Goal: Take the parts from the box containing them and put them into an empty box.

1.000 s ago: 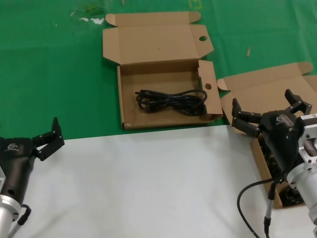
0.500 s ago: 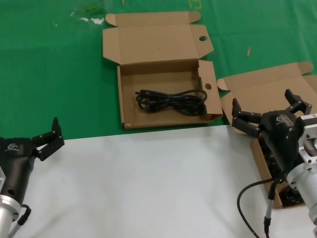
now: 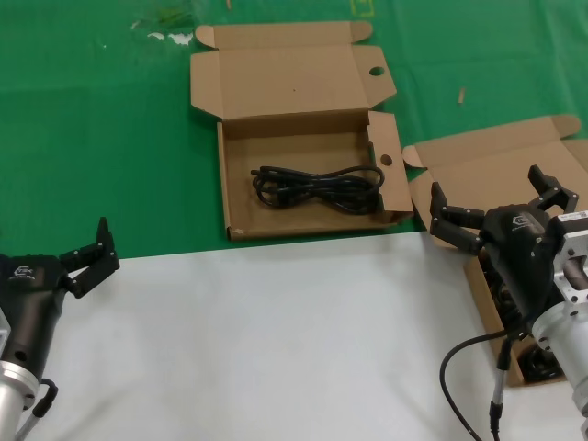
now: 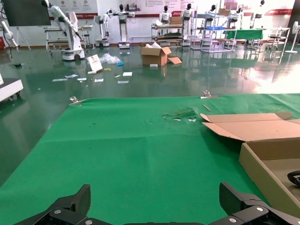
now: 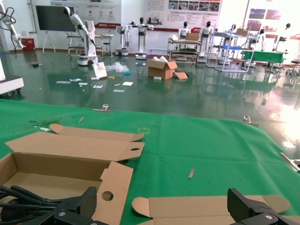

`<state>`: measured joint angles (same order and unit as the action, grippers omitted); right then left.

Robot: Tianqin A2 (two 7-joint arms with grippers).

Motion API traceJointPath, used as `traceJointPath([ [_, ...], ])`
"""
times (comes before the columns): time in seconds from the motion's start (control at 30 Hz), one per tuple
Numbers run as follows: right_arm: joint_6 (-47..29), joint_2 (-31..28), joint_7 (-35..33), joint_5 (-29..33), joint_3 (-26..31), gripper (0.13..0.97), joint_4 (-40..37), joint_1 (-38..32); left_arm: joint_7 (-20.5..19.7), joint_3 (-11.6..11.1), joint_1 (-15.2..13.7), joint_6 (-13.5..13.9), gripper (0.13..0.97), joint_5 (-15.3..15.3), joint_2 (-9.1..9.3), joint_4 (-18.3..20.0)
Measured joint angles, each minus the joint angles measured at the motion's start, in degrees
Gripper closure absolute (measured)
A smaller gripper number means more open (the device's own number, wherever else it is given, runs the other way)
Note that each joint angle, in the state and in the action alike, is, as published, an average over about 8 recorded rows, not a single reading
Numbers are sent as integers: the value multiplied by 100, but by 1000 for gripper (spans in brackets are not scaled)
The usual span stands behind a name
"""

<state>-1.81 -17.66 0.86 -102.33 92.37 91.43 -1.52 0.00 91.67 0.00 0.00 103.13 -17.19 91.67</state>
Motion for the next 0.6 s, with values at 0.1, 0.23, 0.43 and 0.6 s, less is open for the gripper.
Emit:
traceJointPath([
  [0.1, 0, 0, 0, 0, 0, 129, 0, 0, 0, 0, 0, 0, 132, 0, 0, 0],
  [0.23, 0, 0, 0, 0, 0, 129, 0, 0, 0, 0, 0, 0, 132, 0, 0, 0],
  [0.43, 0, 0, 0, 0, 0, 129, 0, 0, 0, 0, 0, 0, 132, 0, 0, 0],
  [0.6, 0, 0, 0, 0, 0, 129, 0, 0, 0, 0, 0, 0, 132, 0, 0, 0],
])
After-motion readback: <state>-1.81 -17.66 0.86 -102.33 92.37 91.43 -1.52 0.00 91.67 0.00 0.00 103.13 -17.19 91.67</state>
